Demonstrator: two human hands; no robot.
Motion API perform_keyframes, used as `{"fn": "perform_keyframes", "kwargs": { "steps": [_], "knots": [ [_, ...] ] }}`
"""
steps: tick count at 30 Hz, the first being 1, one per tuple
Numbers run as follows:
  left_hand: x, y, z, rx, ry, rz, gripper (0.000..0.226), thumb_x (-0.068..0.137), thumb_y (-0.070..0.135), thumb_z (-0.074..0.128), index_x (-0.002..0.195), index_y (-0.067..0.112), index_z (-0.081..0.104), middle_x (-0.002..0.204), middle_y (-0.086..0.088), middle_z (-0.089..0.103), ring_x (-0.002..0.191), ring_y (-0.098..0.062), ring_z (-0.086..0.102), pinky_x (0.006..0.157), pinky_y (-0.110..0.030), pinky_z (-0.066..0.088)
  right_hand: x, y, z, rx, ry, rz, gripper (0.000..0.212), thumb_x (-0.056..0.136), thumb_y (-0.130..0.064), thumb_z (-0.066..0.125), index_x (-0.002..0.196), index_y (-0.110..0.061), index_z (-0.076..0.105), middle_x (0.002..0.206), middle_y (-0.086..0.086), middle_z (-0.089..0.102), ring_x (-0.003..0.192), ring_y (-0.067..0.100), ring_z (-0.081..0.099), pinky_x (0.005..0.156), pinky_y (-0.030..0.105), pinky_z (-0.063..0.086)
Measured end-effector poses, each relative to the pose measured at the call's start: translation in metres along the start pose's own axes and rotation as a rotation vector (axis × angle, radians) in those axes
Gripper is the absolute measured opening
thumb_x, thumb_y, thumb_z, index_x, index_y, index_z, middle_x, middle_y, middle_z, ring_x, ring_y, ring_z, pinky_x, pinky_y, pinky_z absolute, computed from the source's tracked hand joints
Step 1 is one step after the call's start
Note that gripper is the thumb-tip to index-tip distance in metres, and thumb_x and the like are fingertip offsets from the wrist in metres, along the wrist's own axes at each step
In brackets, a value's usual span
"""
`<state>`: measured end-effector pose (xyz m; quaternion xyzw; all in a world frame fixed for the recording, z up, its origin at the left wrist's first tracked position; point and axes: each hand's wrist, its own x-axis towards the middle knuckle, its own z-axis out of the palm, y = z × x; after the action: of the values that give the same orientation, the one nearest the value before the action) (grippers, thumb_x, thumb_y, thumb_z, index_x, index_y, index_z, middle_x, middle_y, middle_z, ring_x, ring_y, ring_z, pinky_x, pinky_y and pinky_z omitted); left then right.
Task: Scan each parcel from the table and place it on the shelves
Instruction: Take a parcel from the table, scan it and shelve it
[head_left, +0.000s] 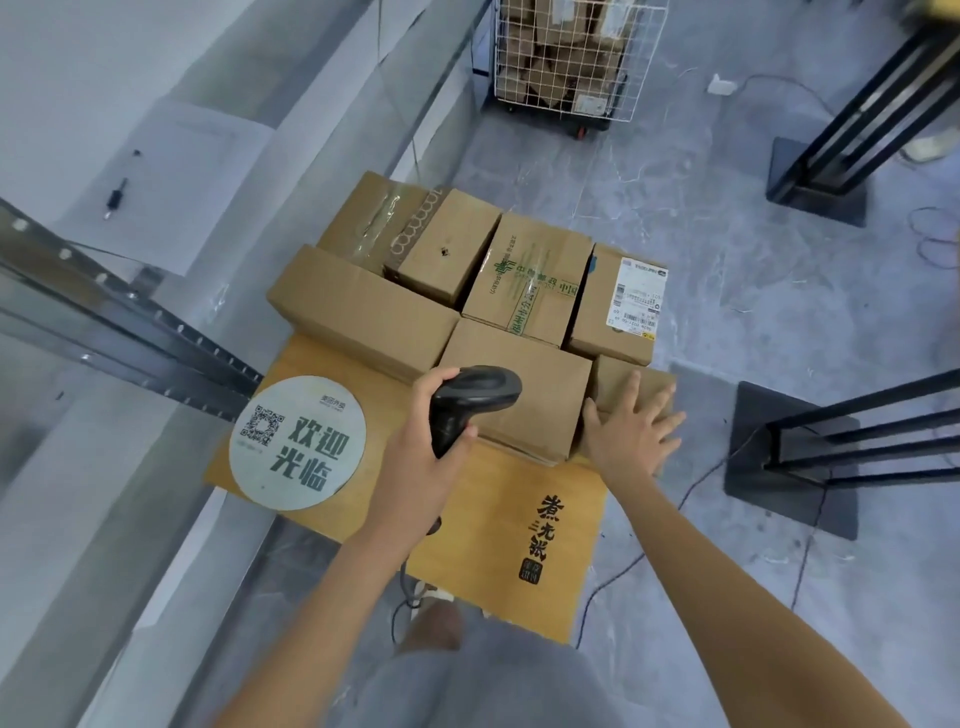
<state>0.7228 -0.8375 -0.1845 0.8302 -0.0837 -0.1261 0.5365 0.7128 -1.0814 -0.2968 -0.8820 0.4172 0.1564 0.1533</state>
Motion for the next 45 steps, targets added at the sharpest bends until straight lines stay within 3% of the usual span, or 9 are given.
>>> {"fn": "perform_keyframes", "kwargs": {
  "steps": [4,12,20,25,30,32,35,40,45],
  "knots": [
    [-0.008,-0.003,0.006,-0.004,0.039,-0.048,0.065,0.096,0.019,0.067,0.124,0.068,0.035,0.116,0.04,0.055,0.086,-0.013,0.067,0.079,-0.035,0.06,0.001,0.004,0.003,-0.002,0.018,-0.009,0.09,0.094,-0.063,0.048,0.161,-0.028,-0.001,0.167,0.018,-0.011,0.147,0.052,0.012,0.113,0.061,0.028],
    [-0.025,-0.006,0.009,-0.035,0.111,-0.085,0.06,0.095,0.021,0.069,0.128,0.062,0.039,0.11,0.038,0.058,0.081,-0.009,0.067,0.074,-0.031,0.058,-0.004,0.016,-0.009,0.038,0.047,-0.045,0.088,0.092,-0.059,0.054,0.161,-0.024,0.01,0.167,0.019,0.001,0.135,0.051,0.03,0.106,0.058,0.032],
    [-0.031,0.015,0.015,-0.267,0.265,0.003,0.062,0.095,0.008,0.068,0.124,0.058,0.045,0.106,0.003,0.065,0.067,-0.019,0.068,0.064,-0.023,0.057,-0.071,0.031,-0.075,0.656,0.238,-0.085,0.085,0.084,-0.053,0.063,0.157,-0.034,0.025,0.169,-0.003,0.006,0.142,0.036,0.025,0.113,0.053,0.024],
    [-0.028,0.036,0.021,-0.394,0.28,0.042,0.062,0.092,0.009,0.072,0.124,0.055,0.046,0.11,0.039,0.057,0.102,0.005,0.065,0.074,-0.011,0.054,-0.127,0.002,-0.101,1.078,-0.042,-0.293,0.089,0.072,-0.054,0.067,0.153,-0.042,0.032,0.164,-0.015,0.021,0.147,0.017,0.027,0.117,0.046,0.034],
    [-0.03,0.038,0.02,-0.534,0.323,-0.037,0.058,0.09,0.023,0.077,0.127,0.055,0.047,0.13,0.016,0.057,0.119,-0.012,0.062,0.099,-0.041,0.052,-0.151,-0.012,-0.094,1.219,-0.144,-0.382,0.071,0.078,-0.049,0.064,0.142,-0.058,0.034,0.145,-0.03,0.038,0.121,-0.021,0.04,0.095,0.017,0.043],
    [-0.032,0.041,0.02,-0.562,0.342,-0.047,0.059,0.091,0.021,0.077,0.128,0.055,0.046,0.129,0.014,0.059,0.115,-0.013,0.065,0.097,-0.045,0.054,-0.149,-0.012,-0.092,1.224,-0.191,-0.4,0.059,0.089,-0.041,0.067,0.131,-0.065,0.034,0.127,-0.037,0.05,0.112,-0.017,0.053,0.091,0.019,0.049],
    [-0.036,0.048,0.022,-0.529,0.345,-0.001,0.058,0.088,0.027,0.077,0.126,0.057,0.045,0.118,0.028,0.059,0.109,0.002,0.062,0.09,-0.035,0.052,-0.144,-0.014,-0.091,1.047,-0.184,-0.442,0.08,0.092,-0.04,0.071,0.157,-0.03,0.026,0.139,-0.012,0.056,0.124,0.009,0.057,0.095,0.028,0.053],
    [-0.037,0.055,0.026,-0.45,0.307,0.074,0.061,0.093,0.017,0.073,0.121,0.062,0.043,0.112,0.038,0.057,0.107,0.006,0.061,0.082,-0.015,0.054,-0.148,-0.024,-0.09,0.821,-0.182,-0.439,0.149,0.058,-0.064,0.082,0.158,-0.015,-0.017,0.167,0.0,0.008,0.153,0.017,0.015,0.117,0.032,0.026],
    [-0.035,0.05,0.028,-0.526,0.333,0.04,0.059,0.092,0.018,0.074,0.123,0.059,0.046,0.117,0.032,0.061,0.111,-0.002,0.065,0.083,-0.024,0.057,-0.139,-0.018,-0.083,0.667,-0.034,-0.52,0.119,0.081,-0.057,0.074,0.161,-0.023,-0.007,0.166,-0.006,0.004,0.151,0.019,0.021,0.11,0.036,0.038]
  ]
}}
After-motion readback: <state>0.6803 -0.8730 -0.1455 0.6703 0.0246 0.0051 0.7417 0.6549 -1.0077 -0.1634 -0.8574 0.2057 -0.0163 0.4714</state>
